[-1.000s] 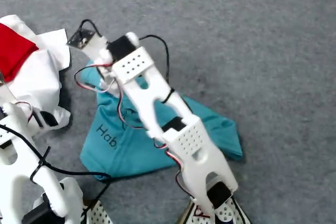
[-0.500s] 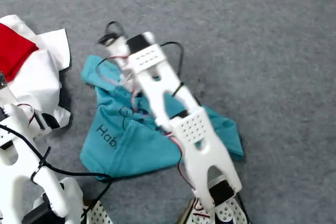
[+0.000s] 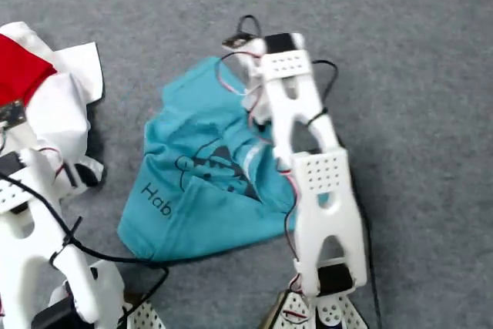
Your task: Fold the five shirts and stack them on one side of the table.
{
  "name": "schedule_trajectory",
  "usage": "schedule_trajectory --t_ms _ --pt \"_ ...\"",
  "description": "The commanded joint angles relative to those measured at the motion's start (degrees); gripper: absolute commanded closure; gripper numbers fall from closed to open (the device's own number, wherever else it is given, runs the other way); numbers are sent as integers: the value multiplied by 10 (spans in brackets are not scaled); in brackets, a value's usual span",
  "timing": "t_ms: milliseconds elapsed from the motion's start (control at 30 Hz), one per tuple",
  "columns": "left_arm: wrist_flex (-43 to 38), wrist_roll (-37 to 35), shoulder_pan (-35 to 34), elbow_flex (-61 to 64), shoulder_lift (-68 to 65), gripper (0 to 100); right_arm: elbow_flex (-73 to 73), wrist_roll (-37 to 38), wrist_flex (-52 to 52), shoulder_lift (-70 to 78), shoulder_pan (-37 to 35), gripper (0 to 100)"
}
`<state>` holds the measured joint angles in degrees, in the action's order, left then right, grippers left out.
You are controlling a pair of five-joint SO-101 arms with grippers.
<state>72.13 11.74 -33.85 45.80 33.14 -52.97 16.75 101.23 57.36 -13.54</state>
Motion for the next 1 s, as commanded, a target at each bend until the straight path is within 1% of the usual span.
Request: schedule_trajectory --t_ms 0,67,233,367,500,633,800,967 --pt "-8 -42 51 -6 12 729 22 25 11 -14 65 994" --pt "-11 -65 88 -8 12 728 44 42 11 -29 97 994" --pt "-52 -119 179 -6 11 727 99 83 11 -84 164 994" --pt "-74 -140 249 -9 11 726 129 119 10 -103 208 994" --pt "-74 -149 308 0 10 728 150 151 10 -102 254 994" --pt "-76 -156 333 23 10 728 181 195 10 -102 289 994" --pt "-76 -152 335 51 10 728 208 239 10 -104 304 976" --pt "-76 -152 334 68 10 729 204 242 11 -121 300 793"
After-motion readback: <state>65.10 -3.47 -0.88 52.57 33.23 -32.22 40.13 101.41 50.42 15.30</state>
